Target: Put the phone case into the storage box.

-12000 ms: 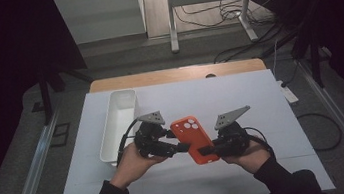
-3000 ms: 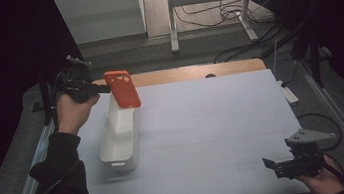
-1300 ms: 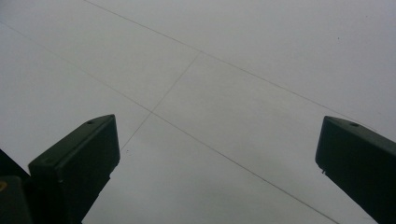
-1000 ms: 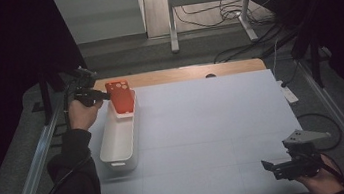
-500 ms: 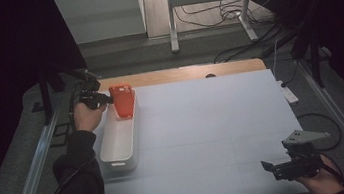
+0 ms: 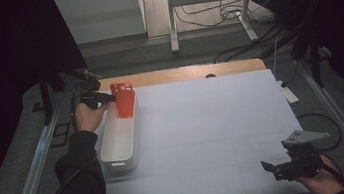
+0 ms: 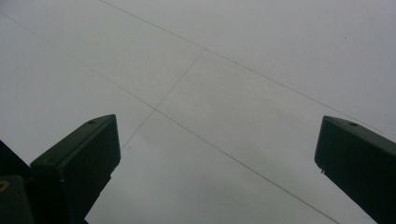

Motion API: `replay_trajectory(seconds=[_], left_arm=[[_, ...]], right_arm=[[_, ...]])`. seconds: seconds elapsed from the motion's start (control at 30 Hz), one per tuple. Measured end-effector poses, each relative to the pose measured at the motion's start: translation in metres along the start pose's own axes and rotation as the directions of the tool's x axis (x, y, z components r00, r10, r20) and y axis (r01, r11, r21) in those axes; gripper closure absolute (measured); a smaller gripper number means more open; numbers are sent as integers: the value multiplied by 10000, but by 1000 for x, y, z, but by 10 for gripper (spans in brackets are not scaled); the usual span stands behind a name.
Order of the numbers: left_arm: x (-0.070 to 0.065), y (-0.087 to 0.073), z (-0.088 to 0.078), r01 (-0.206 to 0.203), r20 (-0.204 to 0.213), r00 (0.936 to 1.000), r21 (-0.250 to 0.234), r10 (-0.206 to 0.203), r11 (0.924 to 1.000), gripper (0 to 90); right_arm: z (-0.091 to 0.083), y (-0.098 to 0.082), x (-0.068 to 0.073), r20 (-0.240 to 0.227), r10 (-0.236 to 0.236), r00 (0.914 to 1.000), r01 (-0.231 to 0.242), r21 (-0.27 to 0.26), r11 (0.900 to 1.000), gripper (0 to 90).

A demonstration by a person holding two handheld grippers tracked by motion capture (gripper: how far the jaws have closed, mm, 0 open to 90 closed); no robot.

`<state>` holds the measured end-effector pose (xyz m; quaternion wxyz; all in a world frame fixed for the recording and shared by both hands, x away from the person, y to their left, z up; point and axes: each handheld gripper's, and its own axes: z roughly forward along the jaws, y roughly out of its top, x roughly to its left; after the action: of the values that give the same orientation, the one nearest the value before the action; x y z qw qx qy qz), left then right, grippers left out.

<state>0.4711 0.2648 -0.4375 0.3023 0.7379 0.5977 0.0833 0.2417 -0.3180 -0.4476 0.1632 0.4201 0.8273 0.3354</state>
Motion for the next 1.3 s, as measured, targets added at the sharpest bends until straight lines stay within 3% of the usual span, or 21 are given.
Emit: replay_trajectory(seconds=[0.07,0.3,0.5,0.7,1.0,1.3], left_arm=[[-3,-1,-2,-301,142,9994,-185,304,9994,681],[-3,-5,-1,-580,137,9982,-405,585,9975,501],[-3,-11,0,-1108,73,9938,-588,1114,9921,252],[-3,-15,-1,-1198,-56,9928,-587,1197,9911,83],[-11,-23,-10,-1516,122,9882,-760,1529,9855,3],[-21,-32,-15,-2103,159,9770,-973,2128,9728,0]], right_arm=[[0,0,0,-6,8,10000,-8,-6,10000,0],[0,0,0,-8,-14,10000,14,-23,10000,0],[0,0,0,-9,-9,10000,9,-26,10000,0],[0,0,1,-1,-8,10000,8,-23,10000,0],[0,0,1,-10,-38,10000,38,16,10000,0],[0,0,1,-6,-74,10000,74,35,10000,0]])
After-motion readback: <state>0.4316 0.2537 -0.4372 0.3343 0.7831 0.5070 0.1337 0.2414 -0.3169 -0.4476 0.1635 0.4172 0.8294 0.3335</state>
